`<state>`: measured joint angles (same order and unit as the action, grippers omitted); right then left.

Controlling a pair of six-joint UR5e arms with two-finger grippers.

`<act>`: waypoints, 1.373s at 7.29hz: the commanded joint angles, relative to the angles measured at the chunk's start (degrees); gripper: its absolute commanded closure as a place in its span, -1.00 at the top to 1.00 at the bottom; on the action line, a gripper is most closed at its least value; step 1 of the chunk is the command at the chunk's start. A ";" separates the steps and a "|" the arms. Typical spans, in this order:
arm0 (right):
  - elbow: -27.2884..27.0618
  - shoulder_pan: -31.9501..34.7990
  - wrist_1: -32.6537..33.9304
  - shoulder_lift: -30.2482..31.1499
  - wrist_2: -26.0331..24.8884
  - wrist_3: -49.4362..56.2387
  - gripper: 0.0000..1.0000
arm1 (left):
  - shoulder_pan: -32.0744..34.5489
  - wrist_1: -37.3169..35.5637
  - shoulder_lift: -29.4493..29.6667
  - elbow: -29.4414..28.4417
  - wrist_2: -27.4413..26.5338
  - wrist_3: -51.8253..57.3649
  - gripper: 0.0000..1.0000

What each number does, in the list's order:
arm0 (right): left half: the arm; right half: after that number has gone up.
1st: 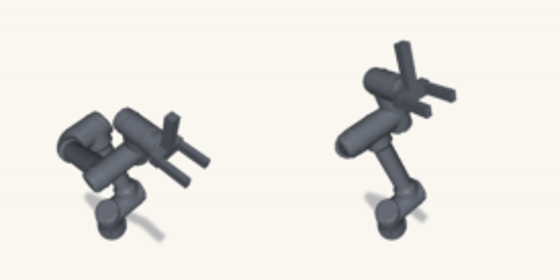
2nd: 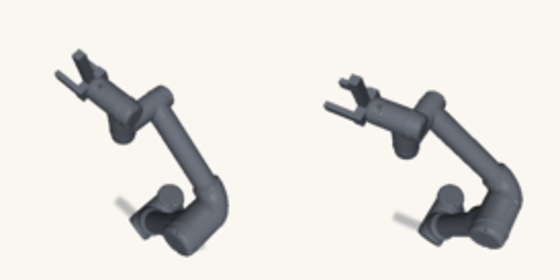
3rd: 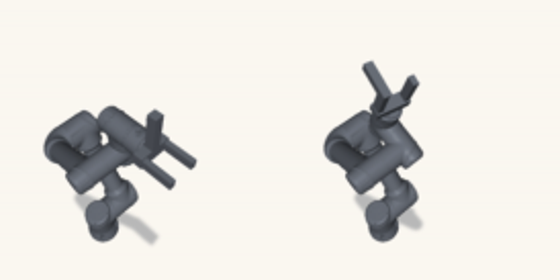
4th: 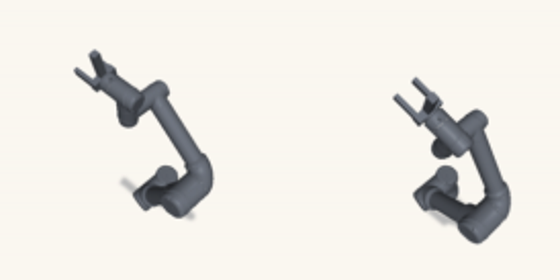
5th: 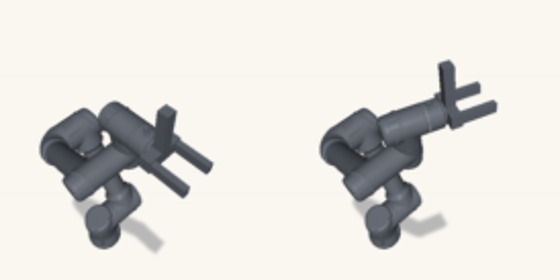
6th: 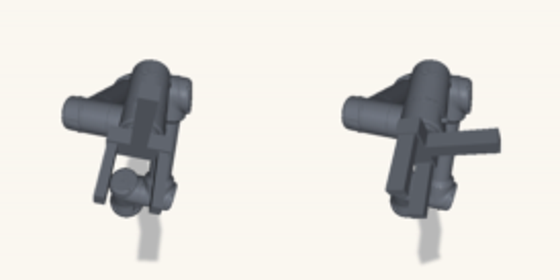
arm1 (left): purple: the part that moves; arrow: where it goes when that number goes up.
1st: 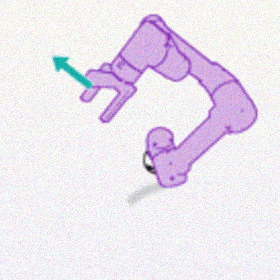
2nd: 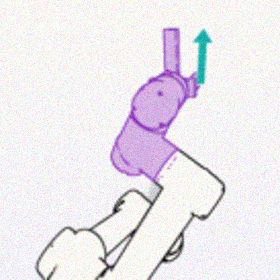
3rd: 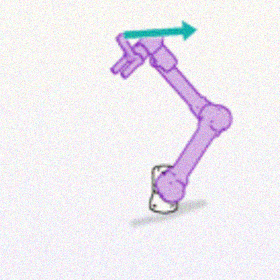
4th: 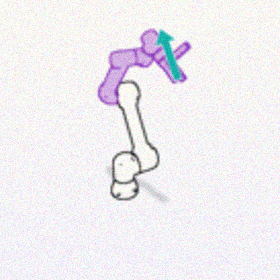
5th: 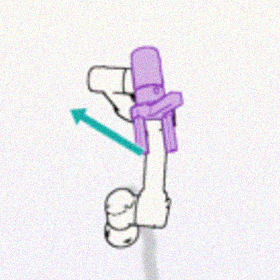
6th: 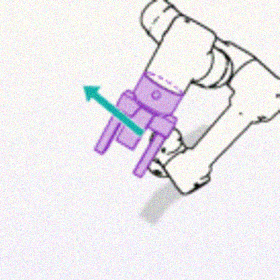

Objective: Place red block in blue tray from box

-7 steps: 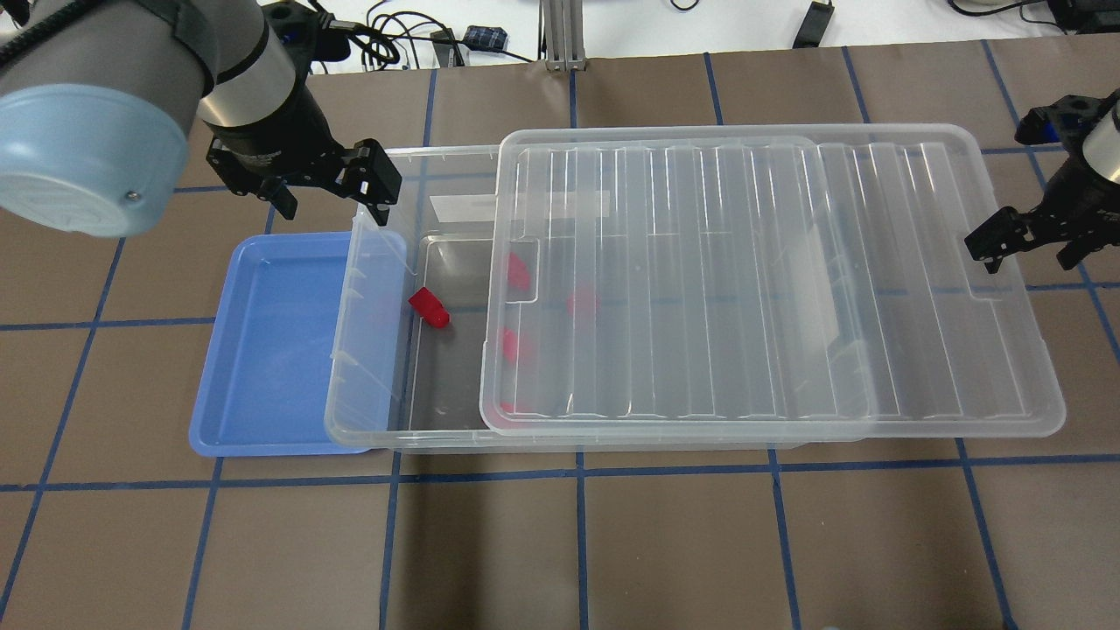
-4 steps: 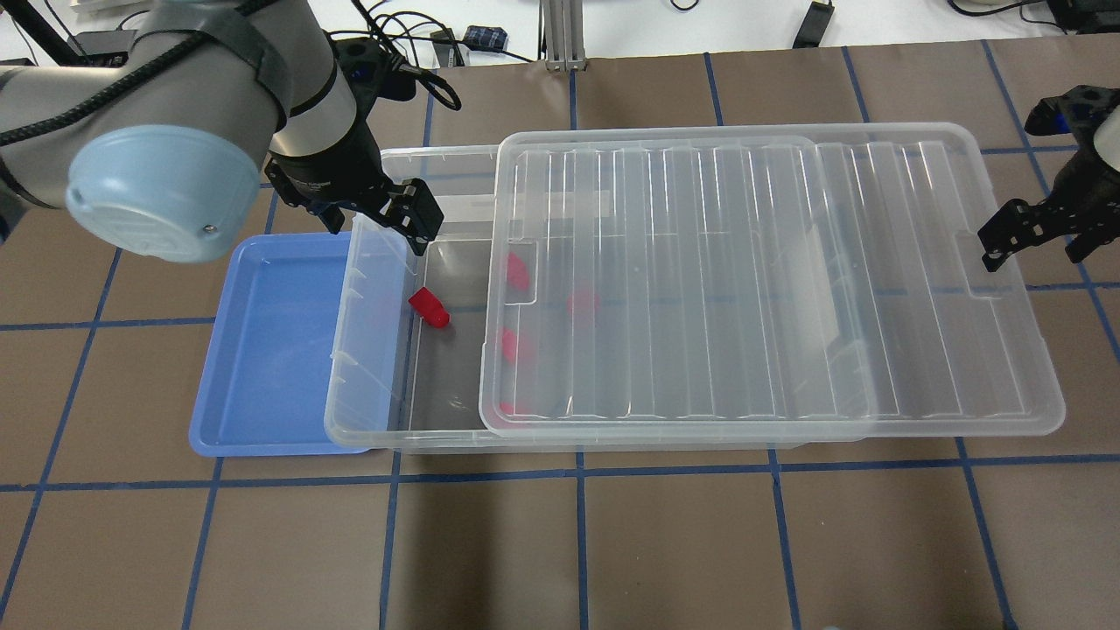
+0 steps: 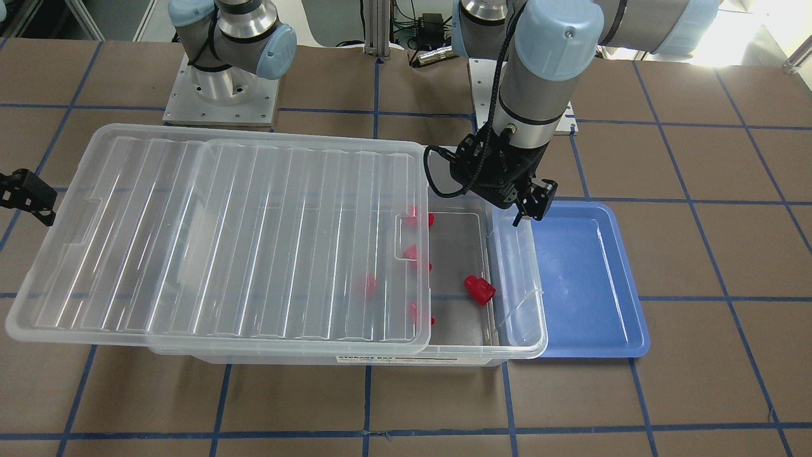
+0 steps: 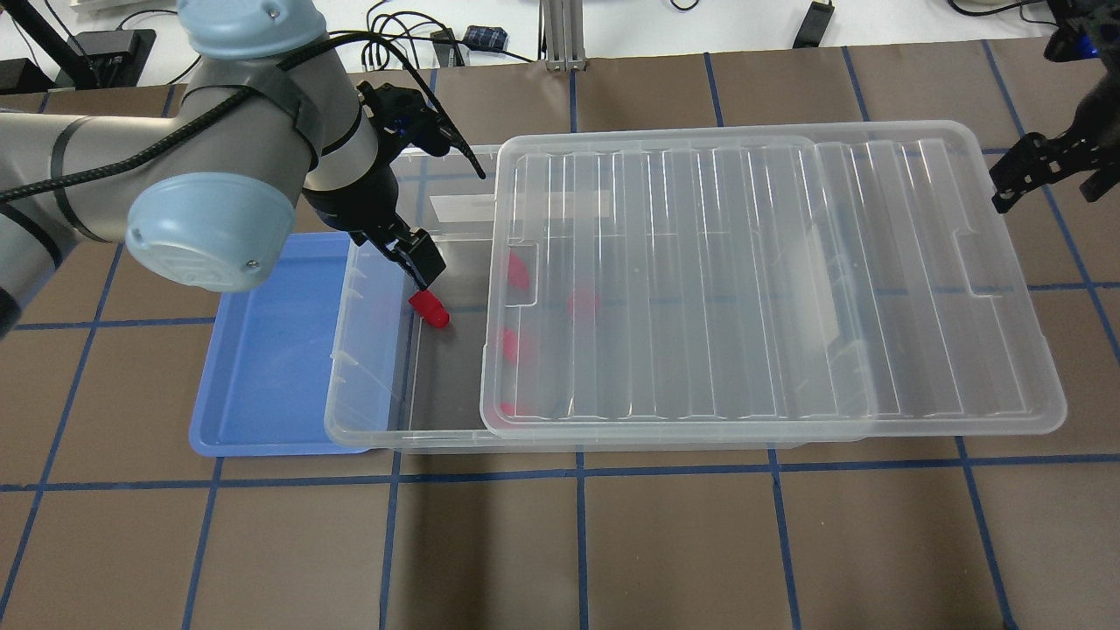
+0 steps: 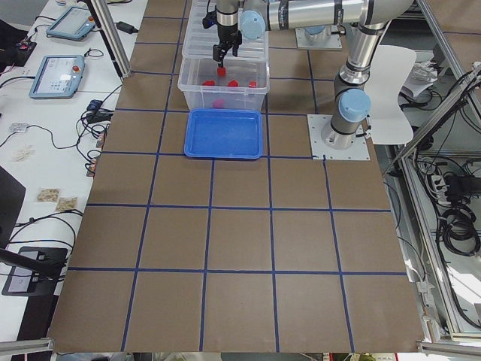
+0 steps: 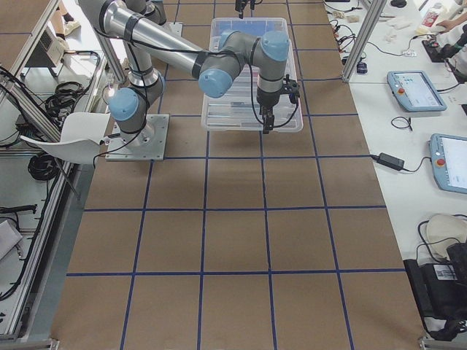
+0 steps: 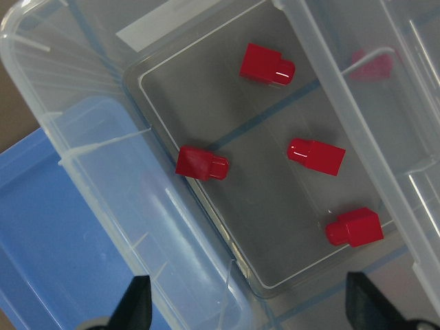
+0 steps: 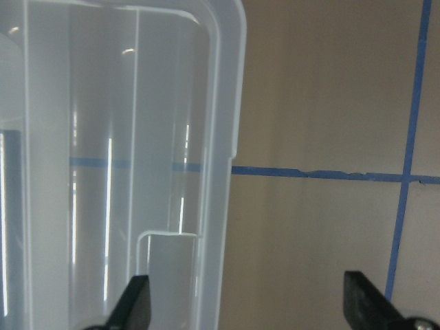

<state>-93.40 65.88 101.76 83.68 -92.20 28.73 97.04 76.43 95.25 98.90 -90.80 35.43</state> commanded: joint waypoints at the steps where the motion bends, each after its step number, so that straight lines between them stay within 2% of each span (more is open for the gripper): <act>1: 7.15 7.64 -9.16 0.34 -0.51 -9.32 1.00 | -0.09 -0.14 2.03 0.50 0.09 10.42 1.00; 2: 8.22 10.99 -11.82 1.30 0.00 -13.22 1.00 | -0.09 -0.23 3.52 0.50 0.09 13.32 1.00; 5: 7.44 20.31 -14.30 5.00 0.53 -22.65 1.00 | -0.01 -2.33 7.66 0.50 -0.52 26.49 1.00; 6: 6.75 21.91 -14.22 5.09 2.71 -22.84 1.00 | 0.08 -4.25 8.54 0.68 -0.69 32.71 1.00; 7: 6.39 22.27 -14.04 5.09 2.99 -23.80 1.00 | 0.17 -5.66 9.33 1.46 -0.70 35.30 1.00; 9: 6.39 22.54 -13.52 5.62 2.99 -24.85 1.00 | 0.17 -13.90 9.60 6.02 -2.00 40.66 1.00; 10: 6.47 22.71 -13.51 5.70 2.99 -26.86 1.00 | 0.17 -14.90 9.60 6.56 -2.10 41.82 1.00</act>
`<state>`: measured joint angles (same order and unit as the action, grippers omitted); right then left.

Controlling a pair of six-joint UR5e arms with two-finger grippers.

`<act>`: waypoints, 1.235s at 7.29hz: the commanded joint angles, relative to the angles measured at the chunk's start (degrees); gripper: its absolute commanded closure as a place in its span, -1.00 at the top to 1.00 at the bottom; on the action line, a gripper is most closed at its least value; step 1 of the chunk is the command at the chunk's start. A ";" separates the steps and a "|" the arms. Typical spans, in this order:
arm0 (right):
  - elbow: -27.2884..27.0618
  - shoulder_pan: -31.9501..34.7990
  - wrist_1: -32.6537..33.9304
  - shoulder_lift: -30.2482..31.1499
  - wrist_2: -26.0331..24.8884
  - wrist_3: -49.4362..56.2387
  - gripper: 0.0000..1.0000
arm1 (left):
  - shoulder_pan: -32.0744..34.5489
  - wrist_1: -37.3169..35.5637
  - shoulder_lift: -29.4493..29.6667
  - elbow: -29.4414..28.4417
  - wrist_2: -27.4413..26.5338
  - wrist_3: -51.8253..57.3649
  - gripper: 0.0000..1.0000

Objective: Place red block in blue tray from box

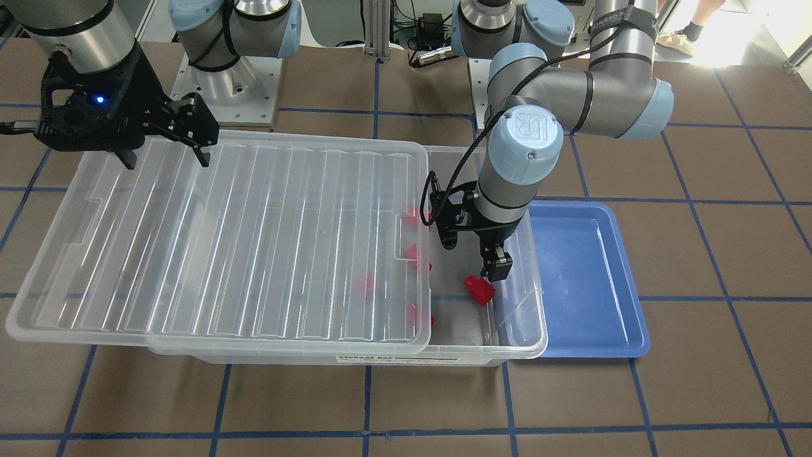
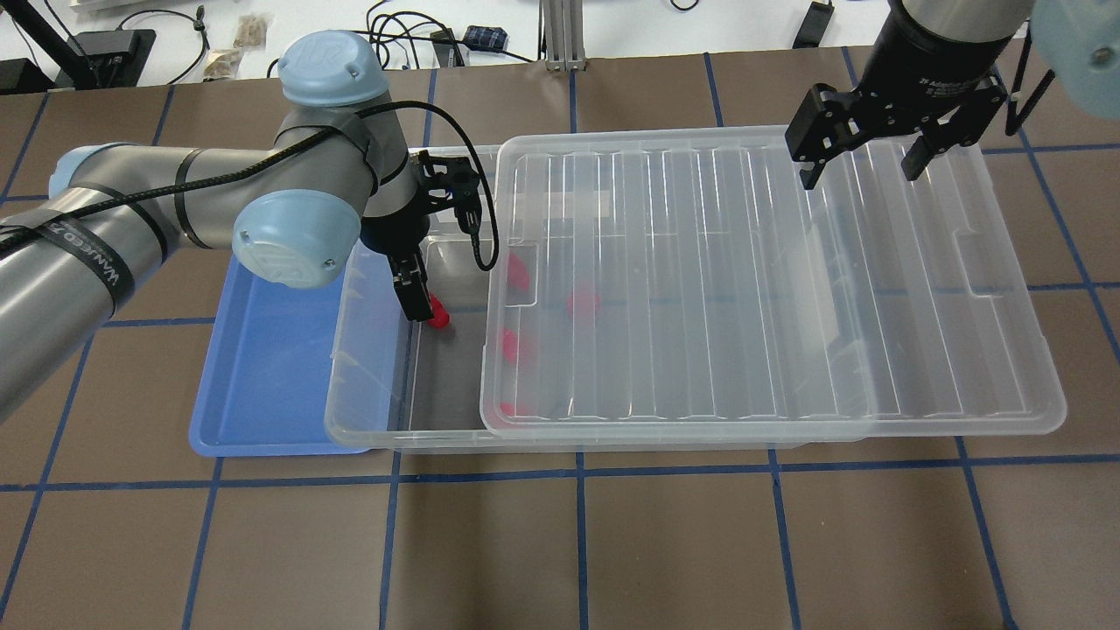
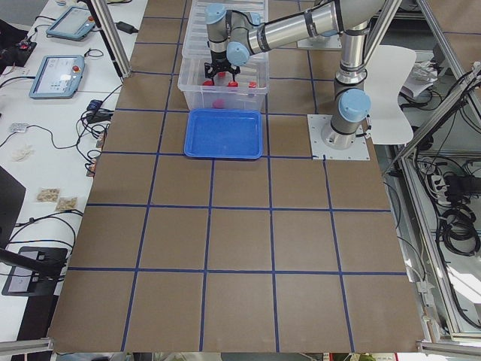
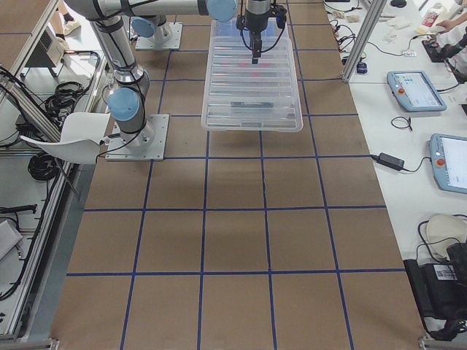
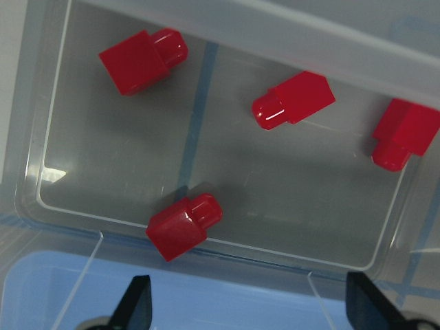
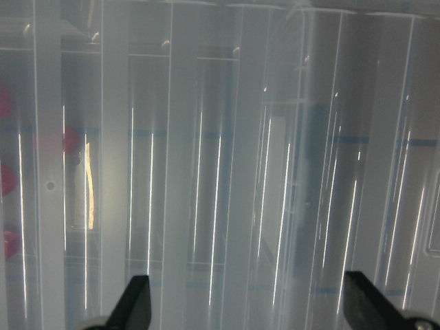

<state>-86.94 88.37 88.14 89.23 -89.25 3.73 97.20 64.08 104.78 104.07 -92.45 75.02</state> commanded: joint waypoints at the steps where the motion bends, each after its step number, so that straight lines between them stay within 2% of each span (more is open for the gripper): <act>1: -0.16 1.18 0.19 0.06 -0.22 -2.41 1.00 | -0.08 -2.81 0.25 1.40 -0.45 4.76 1.00; 3: -0.16 1.89 0.37 -0.29 -0.22 -2.50 1.00 | -0.17 -4.30 1.56 1.49 -2.46 6.28 1.00; 6: -0.34 1.81 0.45 -0.46 -0.57 -2.41 1.00 | -0.08 -6.41 4.55 2.01 -2.38 6.54 1.00; 9: -0.34 1.81 0.63 -0.55 -0.66 -2.41 1.00 | 0.00 -10.11 7.36 2.45 -2.38 11.37 1.00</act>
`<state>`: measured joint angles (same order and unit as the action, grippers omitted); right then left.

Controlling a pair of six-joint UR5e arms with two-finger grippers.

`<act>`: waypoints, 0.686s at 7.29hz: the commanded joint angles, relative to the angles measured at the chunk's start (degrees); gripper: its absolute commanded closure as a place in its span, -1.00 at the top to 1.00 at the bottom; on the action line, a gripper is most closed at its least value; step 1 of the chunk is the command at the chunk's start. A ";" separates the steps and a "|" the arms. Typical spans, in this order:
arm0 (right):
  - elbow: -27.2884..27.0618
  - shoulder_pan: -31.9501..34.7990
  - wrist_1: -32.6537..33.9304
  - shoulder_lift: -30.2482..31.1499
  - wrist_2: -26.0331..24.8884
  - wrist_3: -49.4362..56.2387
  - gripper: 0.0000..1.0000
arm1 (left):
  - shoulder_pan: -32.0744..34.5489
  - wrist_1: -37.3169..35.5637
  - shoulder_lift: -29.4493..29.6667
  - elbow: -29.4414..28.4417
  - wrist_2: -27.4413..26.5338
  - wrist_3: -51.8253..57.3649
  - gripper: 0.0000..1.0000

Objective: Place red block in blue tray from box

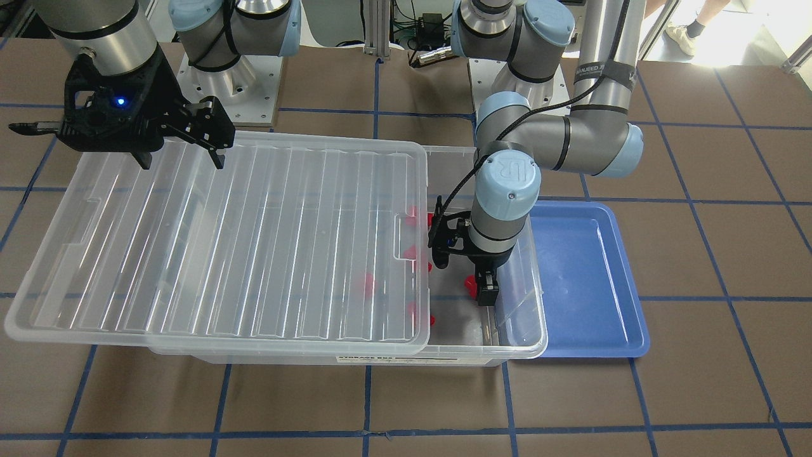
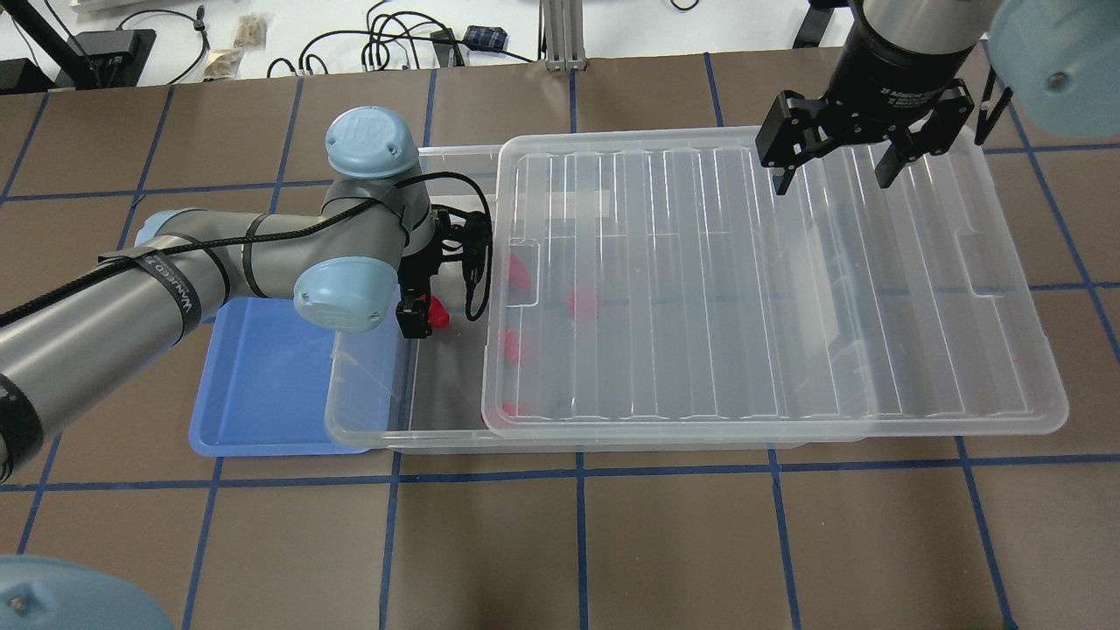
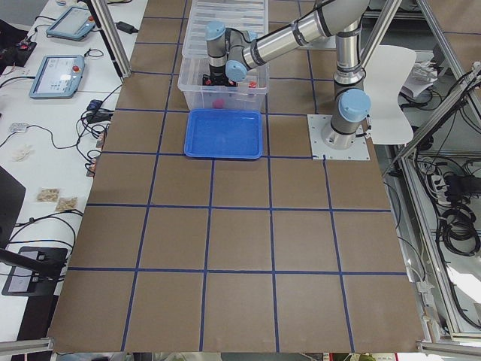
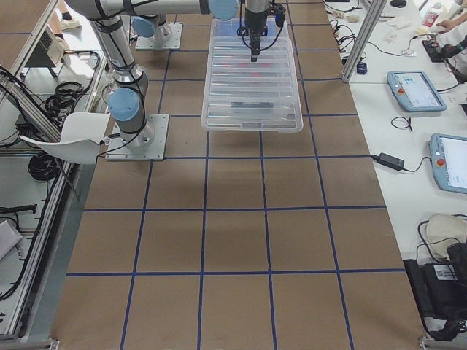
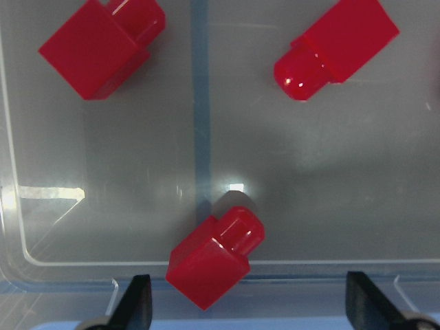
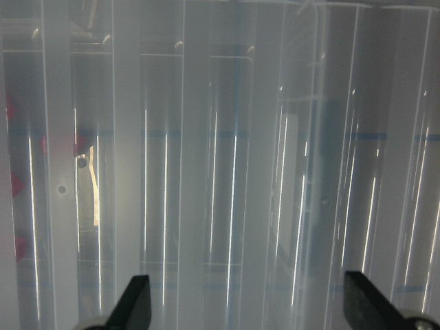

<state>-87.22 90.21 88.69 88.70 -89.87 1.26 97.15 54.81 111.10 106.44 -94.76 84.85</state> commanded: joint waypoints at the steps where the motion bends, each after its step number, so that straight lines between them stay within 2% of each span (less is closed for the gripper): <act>1: 0.03 -0.03 0.16 -0.11 -0.04 0.06 1.00 | 0.23 -1.02 1.57 0.09 -0.16 1.80 1.00; 5: -0.06 -0.82 0.16 -0.46 -0.30 1.20 1.00 | 0.23 -4.01 2.63 1.84 -0.16 5.48 1.00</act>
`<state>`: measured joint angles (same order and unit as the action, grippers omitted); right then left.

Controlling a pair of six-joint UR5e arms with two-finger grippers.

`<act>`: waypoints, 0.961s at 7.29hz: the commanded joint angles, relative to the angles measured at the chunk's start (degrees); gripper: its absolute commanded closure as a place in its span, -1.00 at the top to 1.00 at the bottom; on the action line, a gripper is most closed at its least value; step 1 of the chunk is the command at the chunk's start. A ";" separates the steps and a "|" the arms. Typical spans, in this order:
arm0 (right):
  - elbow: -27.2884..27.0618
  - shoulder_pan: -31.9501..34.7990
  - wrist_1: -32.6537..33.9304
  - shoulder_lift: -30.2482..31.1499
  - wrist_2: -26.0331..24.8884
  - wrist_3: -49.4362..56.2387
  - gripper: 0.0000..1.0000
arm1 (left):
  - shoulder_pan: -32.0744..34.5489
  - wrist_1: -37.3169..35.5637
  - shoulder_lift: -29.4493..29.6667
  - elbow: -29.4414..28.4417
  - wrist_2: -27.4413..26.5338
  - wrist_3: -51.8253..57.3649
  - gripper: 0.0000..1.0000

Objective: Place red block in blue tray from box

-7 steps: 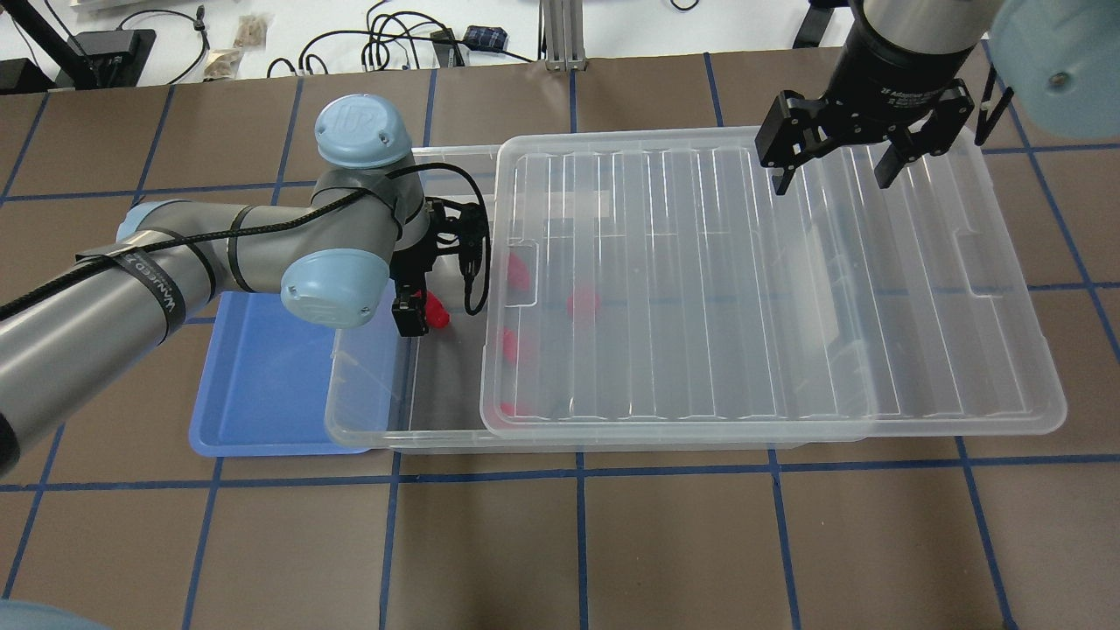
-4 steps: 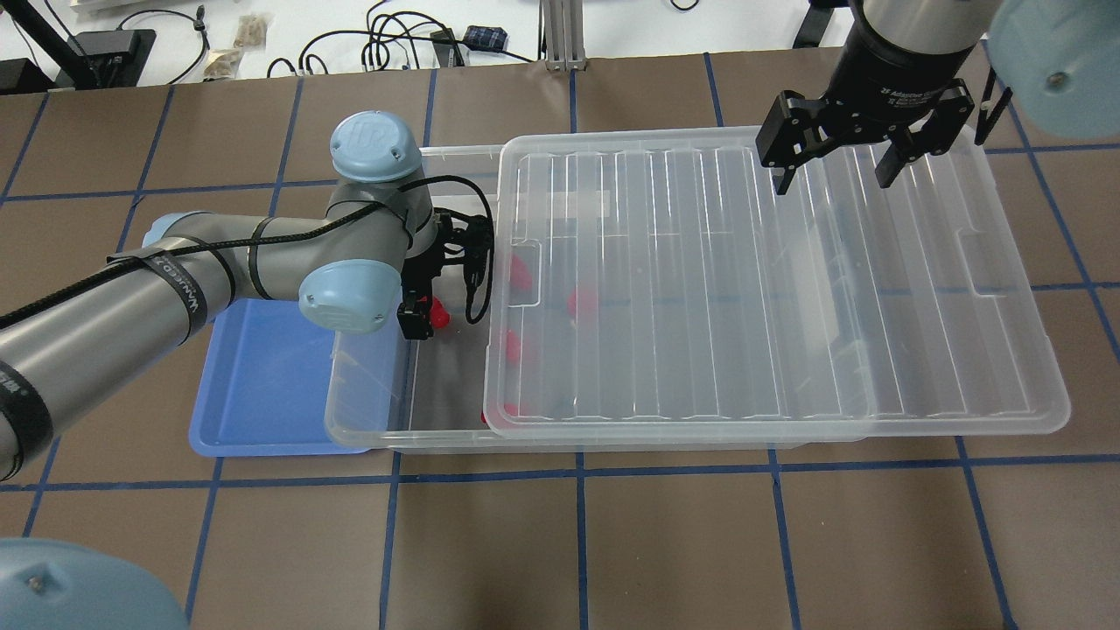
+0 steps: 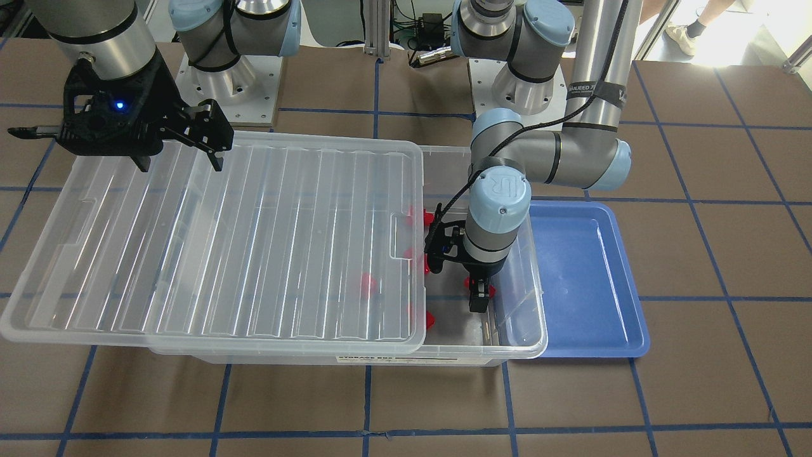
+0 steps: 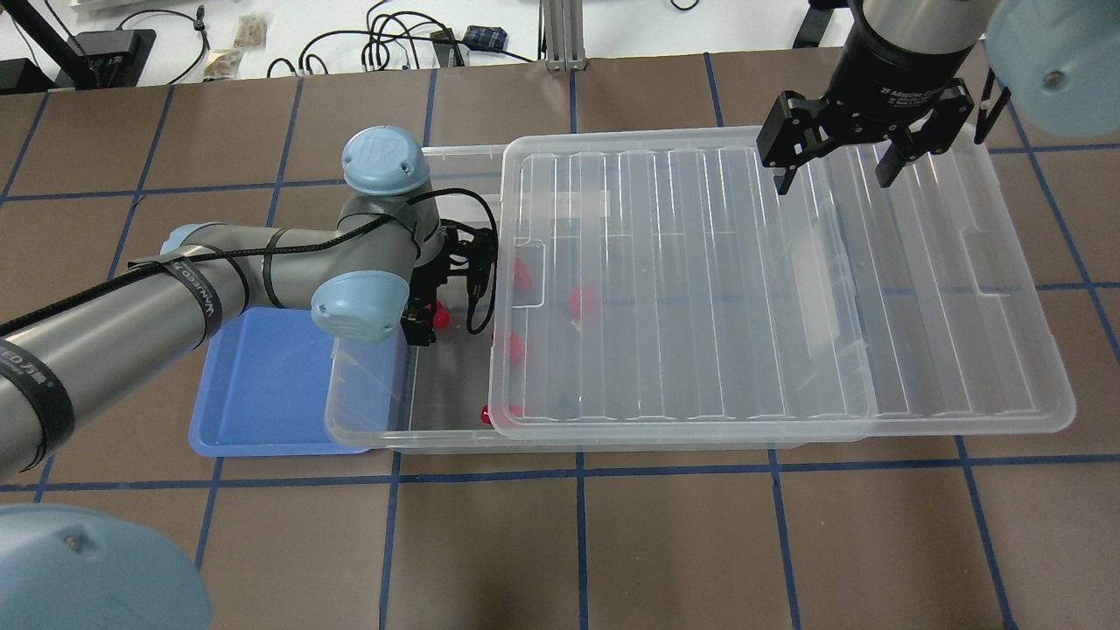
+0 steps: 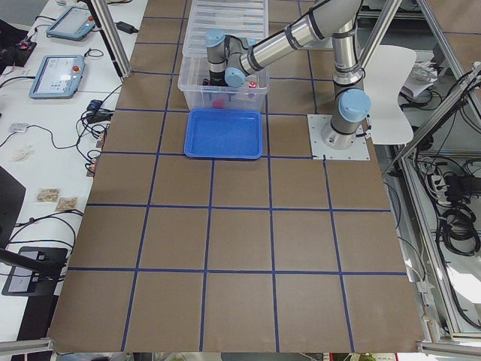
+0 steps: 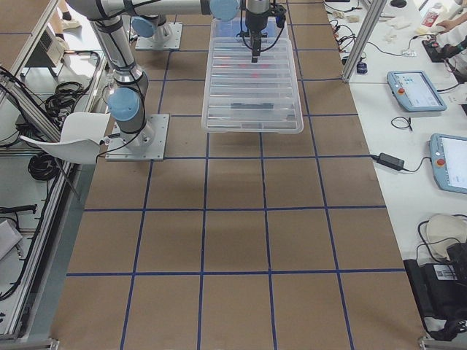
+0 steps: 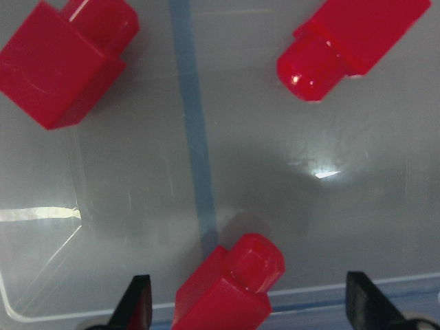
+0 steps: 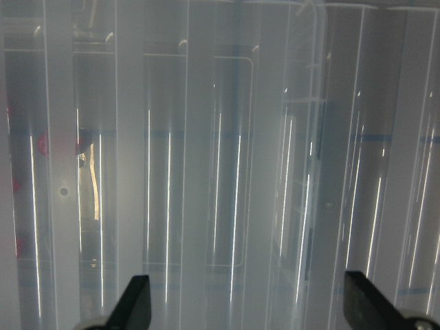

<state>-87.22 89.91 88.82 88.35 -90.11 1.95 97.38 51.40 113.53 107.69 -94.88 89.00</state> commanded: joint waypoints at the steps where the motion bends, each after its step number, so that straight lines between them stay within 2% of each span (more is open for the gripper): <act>1: -0.05 -0.53 0.13 -0.46 -0.07 0.42 1.00 | 0.00 -0.69 0.29 0.85 -0.04 1.52 1.00; 4: -0.14 -0.70 0.13 -0.46 -0.16 0.51 1.00 | 0.09 -1.04 0.64 0.94 -0.04 1.52 0.96; 5: -0.05 -0.70 0.13 -0.46 -0.16 0.51 1.00 | 0.18 -1.22 0.64 0.94 -0.04 1.61 0.78; 6: -0.05 -0.70 0.13 -0.46 -0.16 0.51 1.00 | 0.18 -1.22 0.64 0.94 -0.04 1.61 0.38; 7: -0.05 -0.70 0.13 -0.46 -0.16 0.42 1.00 | 0.35 -1.31 0.64 0.94 -0.04 1.44 -0.23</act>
<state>-87.28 89.21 88.94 87.89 -90.26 2.44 97.59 50.20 114.15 108.63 -94.92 90.57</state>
